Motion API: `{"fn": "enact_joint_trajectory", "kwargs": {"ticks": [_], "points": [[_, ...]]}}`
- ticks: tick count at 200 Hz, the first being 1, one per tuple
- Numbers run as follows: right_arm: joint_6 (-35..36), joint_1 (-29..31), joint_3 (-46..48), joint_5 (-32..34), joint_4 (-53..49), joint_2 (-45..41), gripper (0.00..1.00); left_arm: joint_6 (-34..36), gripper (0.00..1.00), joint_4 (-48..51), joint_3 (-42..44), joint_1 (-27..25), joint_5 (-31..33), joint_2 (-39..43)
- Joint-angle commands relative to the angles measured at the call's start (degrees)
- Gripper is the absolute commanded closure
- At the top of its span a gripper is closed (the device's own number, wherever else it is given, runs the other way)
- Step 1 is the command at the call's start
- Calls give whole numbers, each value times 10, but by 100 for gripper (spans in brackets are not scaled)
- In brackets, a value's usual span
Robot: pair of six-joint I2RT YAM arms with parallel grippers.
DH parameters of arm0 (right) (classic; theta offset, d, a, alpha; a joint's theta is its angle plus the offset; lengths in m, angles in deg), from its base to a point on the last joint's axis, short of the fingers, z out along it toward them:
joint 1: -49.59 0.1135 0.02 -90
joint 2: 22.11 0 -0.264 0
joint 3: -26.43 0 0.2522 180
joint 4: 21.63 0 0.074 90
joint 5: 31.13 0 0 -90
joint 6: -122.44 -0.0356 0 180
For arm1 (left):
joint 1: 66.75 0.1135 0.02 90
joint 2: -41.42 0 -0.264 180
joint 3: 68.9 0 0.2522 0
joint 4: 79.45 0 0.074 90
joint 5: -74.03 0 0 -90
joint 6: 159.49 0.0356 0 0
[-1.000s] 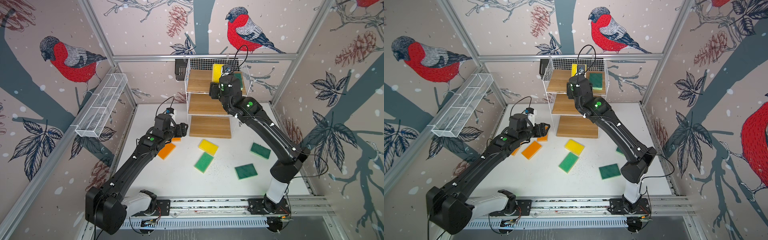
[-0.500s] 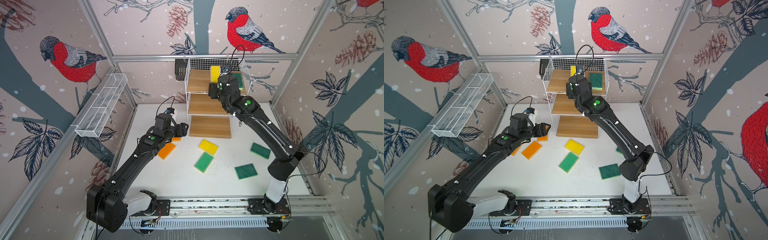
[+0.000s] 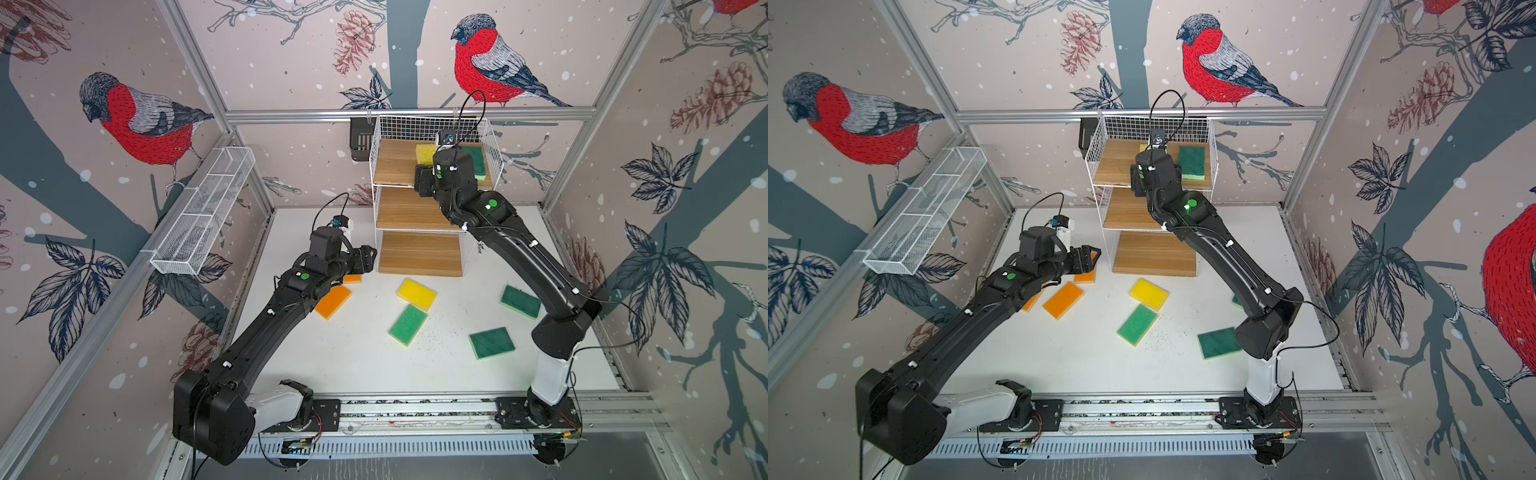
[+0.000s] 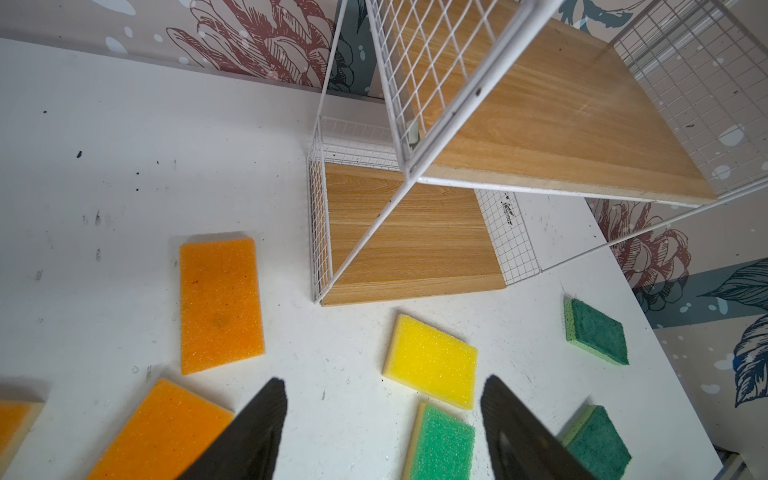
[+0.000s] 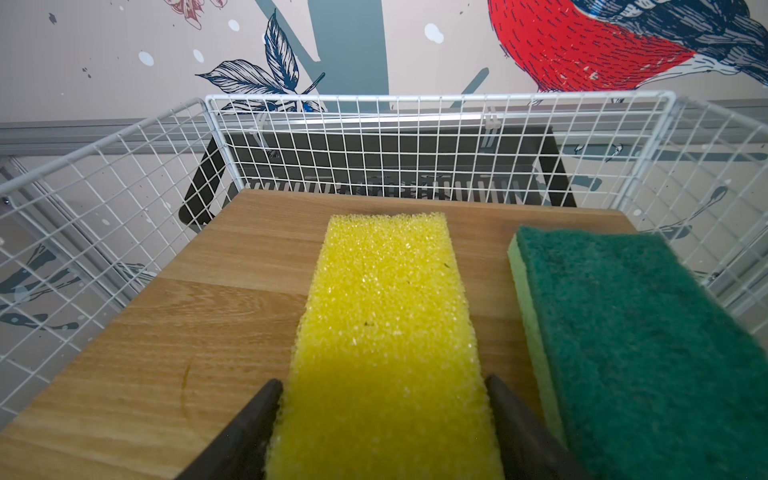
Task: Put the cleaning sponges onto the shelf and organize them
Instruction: 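Lower the yellow sponge onto the top shelf beside the green sponge, then open the right gripper and lift it off the yellow sponge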
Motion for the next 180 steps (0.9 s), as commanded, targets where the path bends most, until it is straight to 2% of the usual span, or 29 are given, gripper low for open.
{"fn": "enact_joint_trajectory", "kwargs": {"ticks": [1,59,180], "points": [[-20,0,-7,-8,-4,3,23,1,25,-14,-1,2,1,5],[-36,1,-8,-23,-7,-12,16,1,25,-13,1,2,0,13],[-42,17,31,-39,0,-78,13,-4,25,-3,3,2,4,41]]}}
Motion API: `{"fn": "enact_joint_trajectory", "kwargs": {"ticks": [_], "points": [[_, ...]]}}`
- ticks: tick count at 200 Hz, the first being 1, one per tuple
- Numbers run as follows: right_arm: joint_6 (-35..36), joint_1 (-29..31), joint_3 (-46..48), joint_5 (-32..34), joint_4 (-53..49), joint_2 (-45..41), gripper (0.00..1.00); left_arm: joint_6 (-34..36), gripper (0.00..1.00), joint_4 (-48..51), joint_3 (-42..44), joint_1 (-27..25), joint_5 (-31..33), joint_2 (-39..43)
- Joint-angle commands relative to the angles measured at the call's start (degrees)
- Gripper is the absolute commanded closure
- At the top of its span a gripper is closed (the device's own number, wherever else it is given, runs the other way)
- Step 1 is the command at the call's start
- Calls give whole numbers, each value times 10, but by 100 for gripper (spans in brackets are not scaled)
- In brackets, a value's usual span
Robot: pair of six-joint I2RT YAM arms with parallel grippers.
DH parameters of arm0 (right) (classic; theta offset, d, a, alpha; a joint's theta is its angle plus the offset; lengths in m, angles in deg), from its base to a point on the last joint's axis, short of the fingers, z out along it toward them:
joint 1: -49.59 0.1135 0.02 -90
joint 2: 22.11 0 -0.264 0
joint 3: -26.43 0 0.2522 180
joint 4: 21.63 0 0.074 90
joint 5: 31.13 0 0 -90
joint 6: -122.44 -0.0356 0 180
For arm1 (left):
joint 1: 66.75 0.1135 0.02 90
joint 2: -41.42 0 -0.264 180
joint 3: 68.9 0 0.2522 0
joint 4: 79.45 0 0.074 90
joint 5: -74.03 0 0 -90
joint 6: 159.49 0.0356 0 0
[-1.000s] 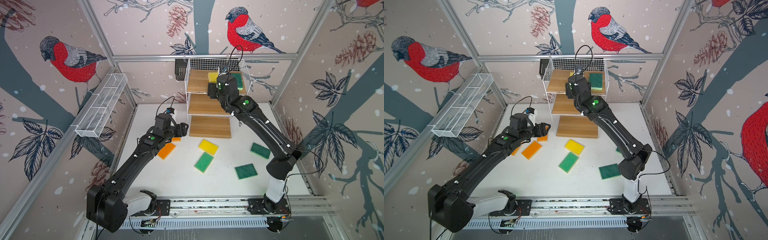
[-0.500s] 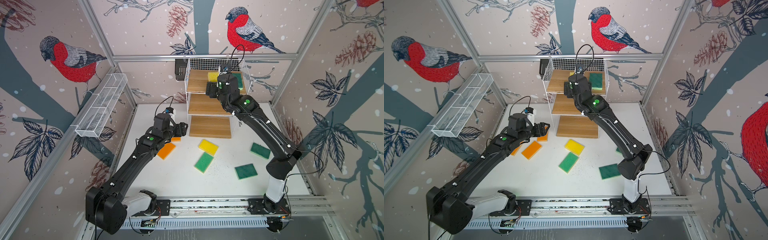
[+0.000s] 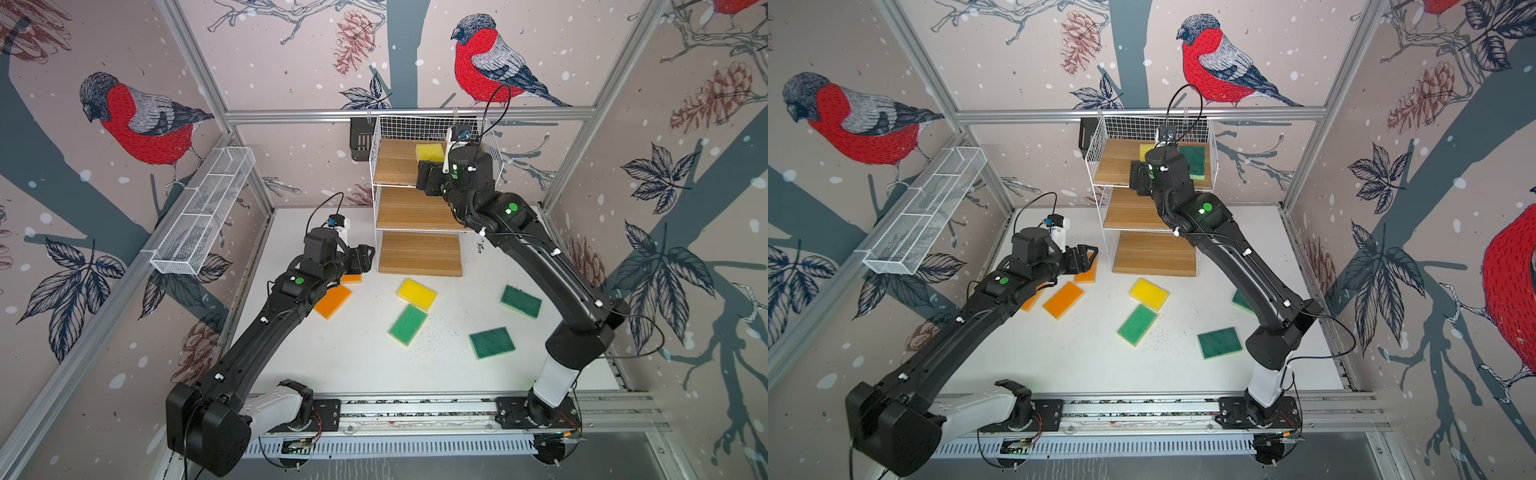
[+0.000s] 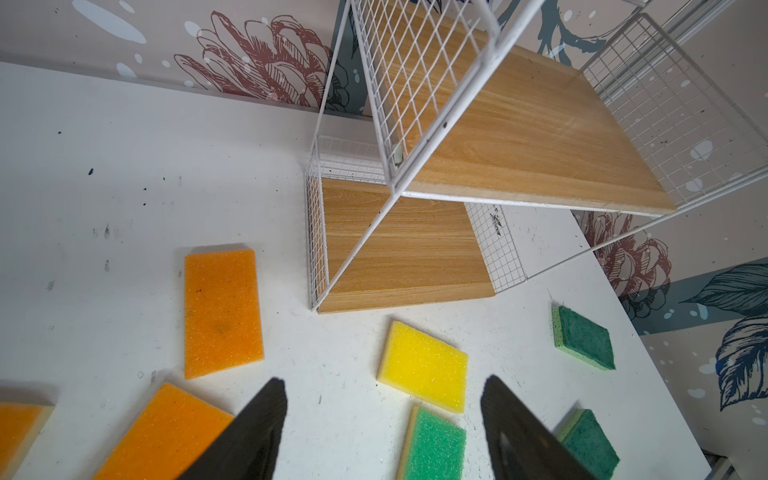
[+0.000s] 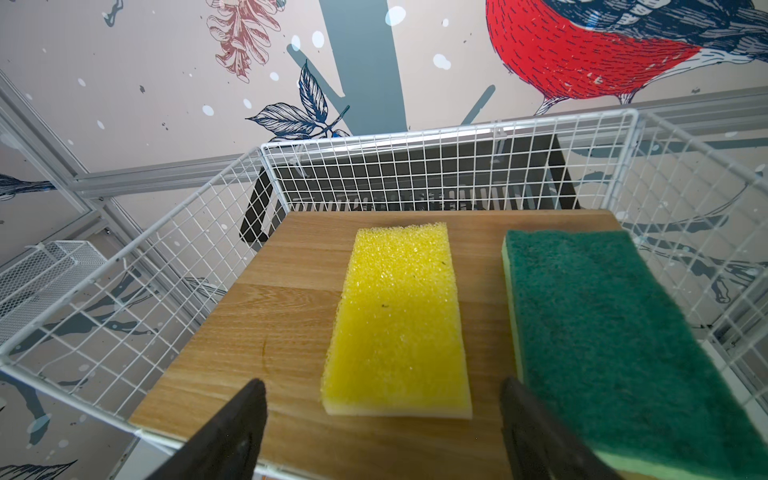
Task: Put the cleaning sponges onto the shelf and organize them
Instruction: 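Open the right gripper and lift it off the yellow sponge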
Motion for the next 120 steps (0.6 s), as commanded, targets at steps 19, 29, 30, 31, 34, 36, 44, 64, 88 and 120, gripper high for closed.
{"fn": "enact_joint_trajectory", "kwargs": {"ticks": [19,29,30,31,34,36,44,64,88,120], "points": [[2,2,23,-11,19,-26,13,-2,25,1,0,0,5,12],[3,1,26,-10,19,-28,13,-2,25,1,-1,0,6,13],[3,1,26,-11,18,-27,13,-2,25,1,-1,0,6,13],[3,0,25,-10,18,-27,13,-2,25,1,-1,0,6,12],[4,1,25,-10,17,-26,13,-2,25,2,-1,0,6,13],[4,1,25,-10,16,-27,13,-2,25,2,-1,0,6,13],[4,0,24,-12,15,-26,13,-3,25,2,-1,0,6,13],[4,-5,24,-19,15,-23,12,-4,25,1,-1,0,6,14],[-7,-15,22,-29,12,-16,12,-4,25,1,-1,0,7,16],[-20,-25,24,-36,9,-15,12,0,25,3,-1,0,9,16]]}}
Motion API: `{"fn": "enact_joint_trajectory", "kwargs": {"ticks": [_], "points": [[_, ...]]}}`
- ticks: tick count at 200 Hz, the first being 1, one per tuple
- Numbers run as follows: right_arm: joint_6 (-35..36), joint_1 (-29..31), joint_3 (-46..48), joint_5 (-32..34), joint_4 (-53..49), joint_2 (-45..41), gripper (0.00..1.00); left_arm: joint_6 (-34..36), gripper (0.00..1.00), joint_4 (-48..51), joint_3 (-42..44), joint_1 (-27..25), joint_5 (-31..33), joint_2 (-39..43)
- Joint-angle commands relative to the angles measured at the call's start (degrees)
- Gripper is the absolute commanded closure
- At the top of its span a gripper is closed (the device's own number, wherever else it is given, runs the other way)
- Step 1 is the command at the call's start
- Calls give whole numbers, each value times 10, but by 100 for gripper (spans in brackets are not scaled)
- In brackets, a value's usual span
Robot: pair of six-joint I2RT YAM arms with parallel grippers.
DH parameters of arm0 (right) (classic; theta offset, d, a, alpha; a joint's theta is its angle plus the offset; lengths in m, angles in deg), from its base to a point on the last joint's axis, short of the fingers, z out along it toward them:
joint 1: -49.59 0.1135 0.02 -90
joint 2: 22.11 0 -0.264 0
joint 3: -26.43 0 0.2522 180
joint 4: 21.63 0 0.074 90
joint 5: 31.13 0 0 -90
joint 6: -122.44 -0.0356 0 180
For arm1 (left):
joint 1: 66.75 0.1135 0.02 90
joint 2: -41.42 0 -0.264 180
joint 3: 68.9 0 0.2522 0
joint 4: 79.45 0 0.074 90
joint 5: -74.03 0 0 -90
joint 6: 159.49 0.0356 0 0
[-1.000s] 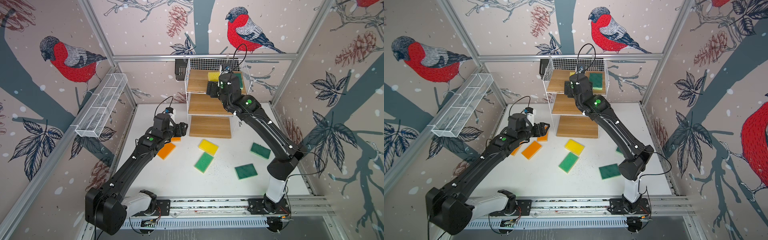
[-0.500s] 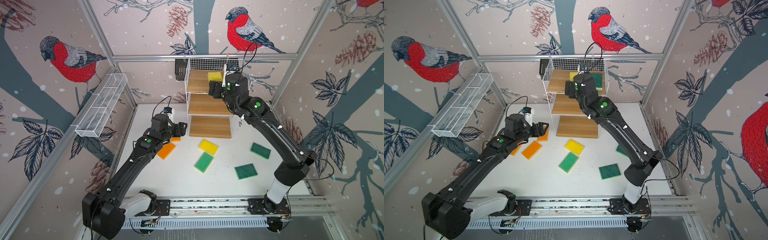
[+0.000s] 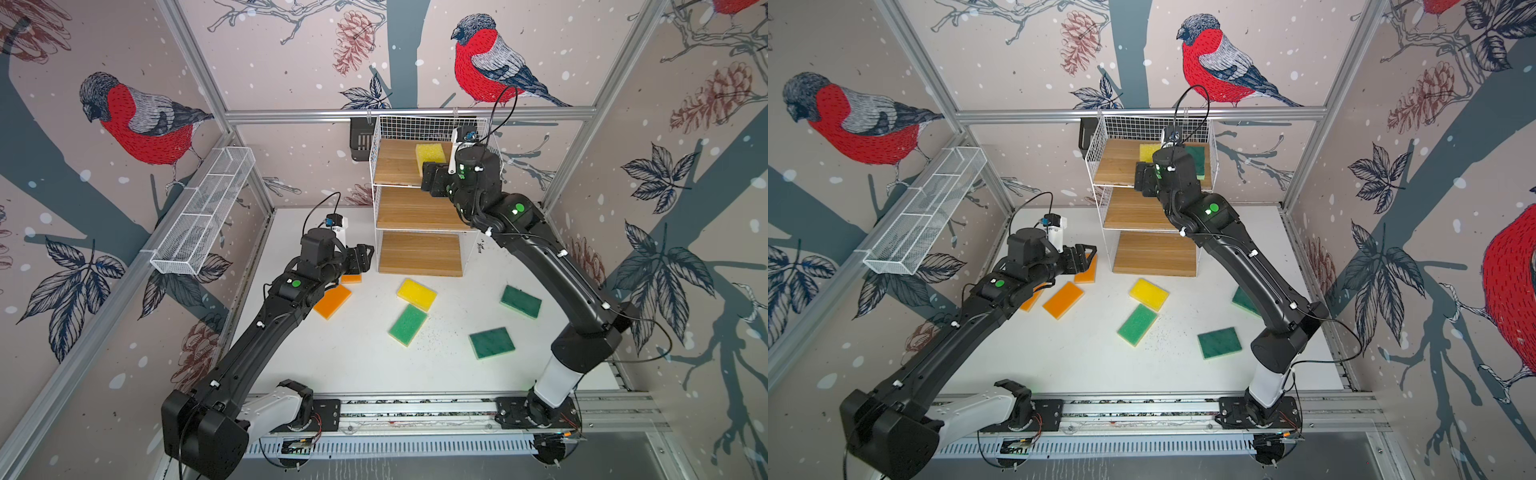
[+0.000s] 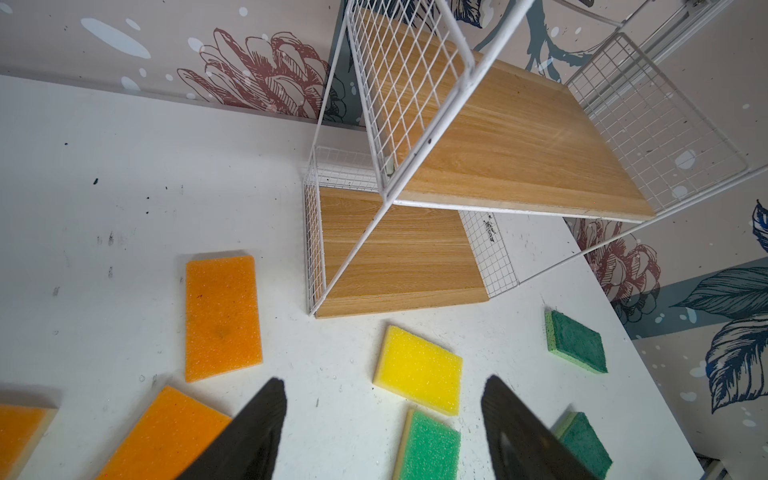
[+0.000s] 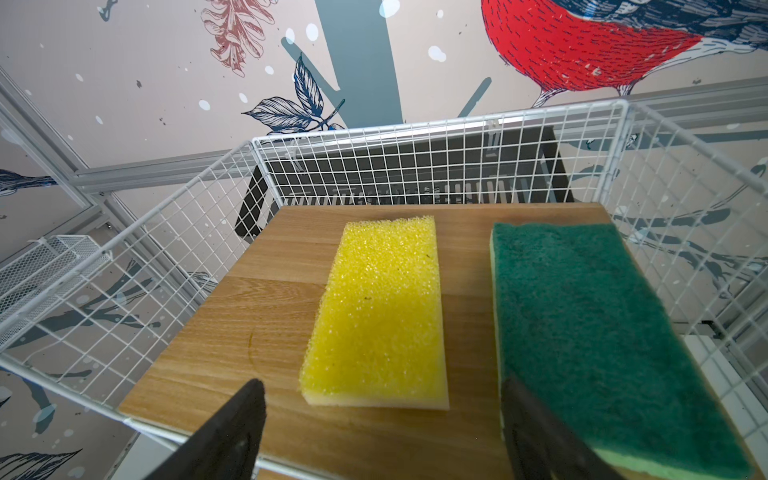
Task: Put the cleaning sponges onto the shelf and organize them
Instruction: 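Open the right gripper and lift it off the yellow sponge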
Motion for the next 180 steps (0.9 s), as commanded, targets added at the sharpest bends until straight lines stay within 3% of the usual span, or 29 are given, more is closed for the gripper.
{"fn": "enact_joint_trajectory", "kwargs": {"ticks": [1,180], "points": [[-15,-4,0,-11,9,0,12,2,25,2,-1,0,7,2],[-47,-23,-9,-76,5,28,14,7,25,-2,5,4,9,6]]}}
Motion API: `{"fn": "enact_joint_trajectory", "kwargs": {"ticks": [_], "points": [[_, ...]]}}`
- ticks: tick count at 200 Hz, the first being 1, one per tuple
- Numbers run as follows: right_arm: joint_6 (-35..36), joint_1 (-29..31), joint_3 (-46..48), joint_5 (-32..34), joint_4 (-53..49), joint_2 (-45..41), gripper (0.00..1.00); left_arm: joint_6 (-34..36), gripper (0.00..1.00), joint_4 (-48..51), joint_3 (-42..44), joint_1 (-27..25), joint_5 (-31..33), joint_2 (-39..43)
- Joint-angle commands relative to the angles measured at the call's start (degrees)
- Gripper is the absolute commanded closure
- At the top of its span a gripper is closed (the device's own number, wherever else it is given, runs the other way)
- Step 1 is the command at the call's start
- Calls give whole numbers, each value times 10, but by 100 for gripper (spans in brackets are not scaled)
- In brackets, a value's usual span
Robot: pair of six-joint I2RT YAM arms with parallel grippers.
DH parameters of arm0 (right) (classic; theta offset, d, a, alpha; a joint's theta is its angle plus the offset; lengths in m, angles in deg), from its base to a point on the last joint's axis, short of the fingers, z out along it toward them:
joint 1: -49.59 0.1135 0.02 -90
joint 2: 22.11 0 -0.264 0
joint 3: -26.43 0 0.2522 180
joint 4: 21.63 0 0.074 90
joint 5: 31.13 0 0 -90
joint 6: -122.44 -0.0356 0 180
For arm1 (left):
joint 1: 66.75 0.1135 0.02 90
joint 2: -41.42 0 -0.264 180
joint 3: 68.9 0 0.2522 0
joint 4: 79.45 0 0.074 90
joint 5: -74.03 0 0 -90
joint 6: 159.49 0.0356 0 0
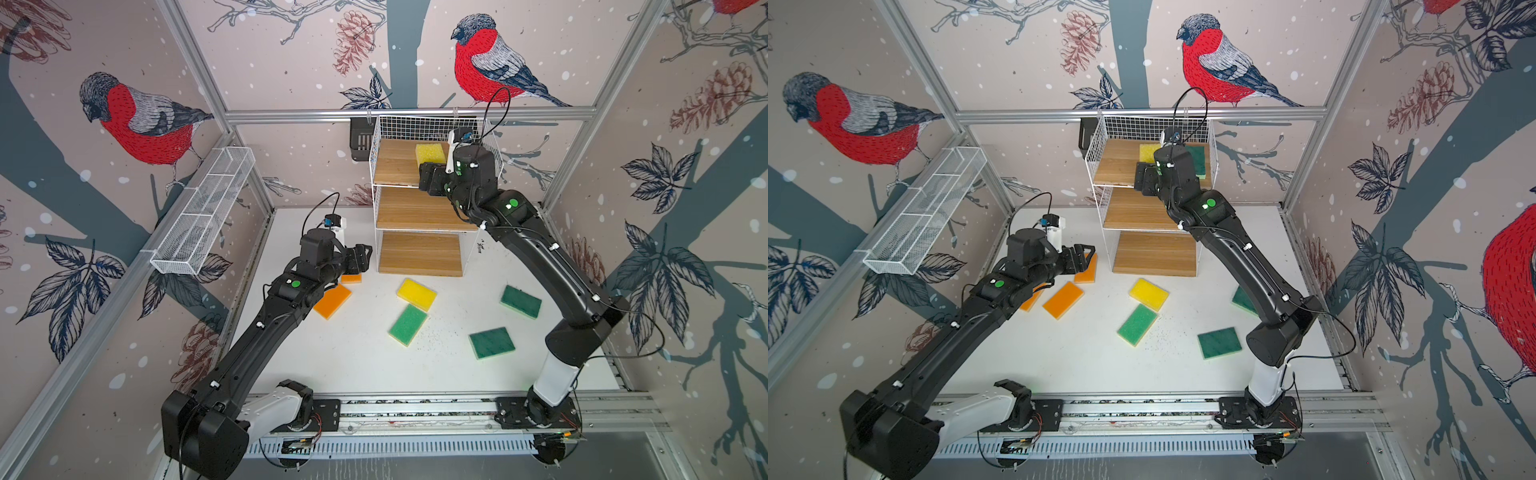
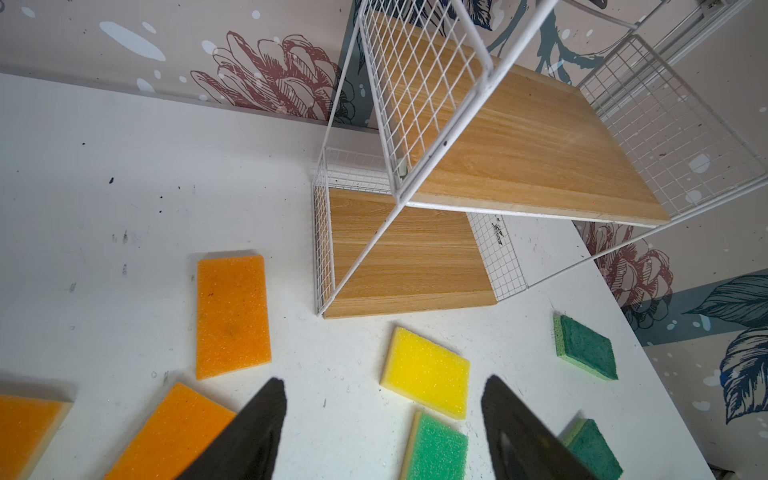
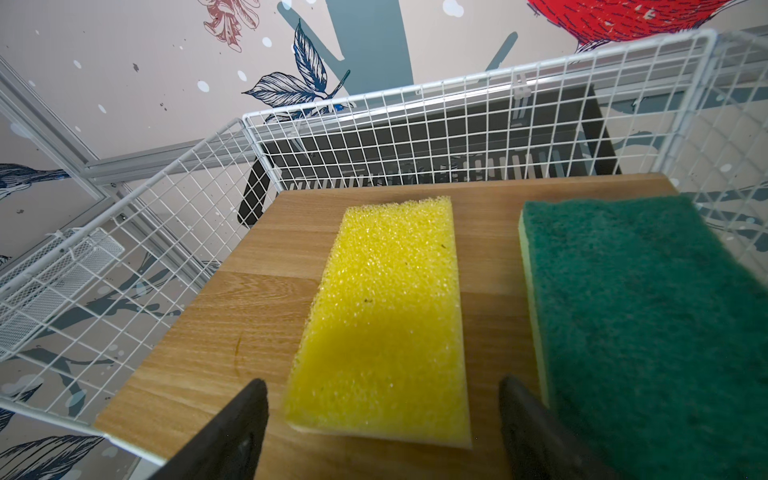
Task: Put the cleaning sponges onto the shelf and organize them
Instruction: 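Open the right gripper and lift it off the yellow sponge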
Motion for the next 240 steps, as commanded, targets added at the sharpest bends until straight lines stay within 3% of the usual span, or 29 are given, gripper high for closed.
{"fn": "enact_joint_trajectory", "kwargs": {"ticks": [1,240], "points": [[-18,1,-4,-15,5,3,14,6,25,-2,1,1,0,4],[-29,7,13,-53,-6,-9,21,-2,25,-6,7,2,-11,12]]}}
